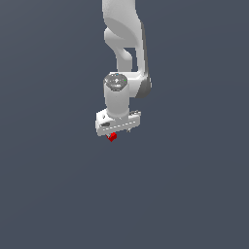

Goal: Pick up the red cube and move it to a goal position.

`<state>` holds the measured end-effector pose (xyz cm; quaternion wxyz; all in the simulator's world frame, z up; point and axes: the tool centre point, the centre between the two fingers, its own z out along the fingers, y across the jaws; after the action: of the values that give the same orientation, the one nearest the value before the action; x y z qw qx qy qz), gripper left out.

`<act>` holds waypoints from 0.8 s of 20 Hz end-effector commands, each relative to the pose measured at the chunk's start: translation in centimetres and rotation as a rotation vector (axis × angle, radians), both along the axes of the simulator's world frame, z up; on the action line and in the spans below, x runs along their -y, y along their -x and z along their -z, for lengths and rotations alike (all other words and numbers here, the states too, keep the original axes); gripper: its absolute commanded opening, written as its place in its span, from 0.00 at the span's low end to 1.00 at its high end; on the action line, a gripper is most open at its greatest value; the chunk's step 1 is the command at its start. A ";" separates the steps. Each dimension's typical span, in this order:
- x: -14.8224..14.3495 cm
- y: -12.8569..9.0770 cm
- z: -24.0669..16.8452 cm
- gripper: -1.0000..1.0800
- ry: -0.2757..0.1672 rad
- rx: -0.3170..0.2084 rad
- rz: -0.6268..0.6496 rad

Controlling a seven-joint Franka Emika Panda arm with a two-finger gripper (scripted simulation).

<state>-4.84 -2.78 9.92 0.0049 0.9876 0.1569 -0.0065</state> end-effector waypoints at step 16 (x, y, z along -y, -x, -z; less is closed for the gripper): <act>3.7 3.4 6.8 0.96 -0.013 0.008 -0.355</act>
<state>-8.07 -6.26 3.58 0.0004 0.9482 0.3176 -0.0012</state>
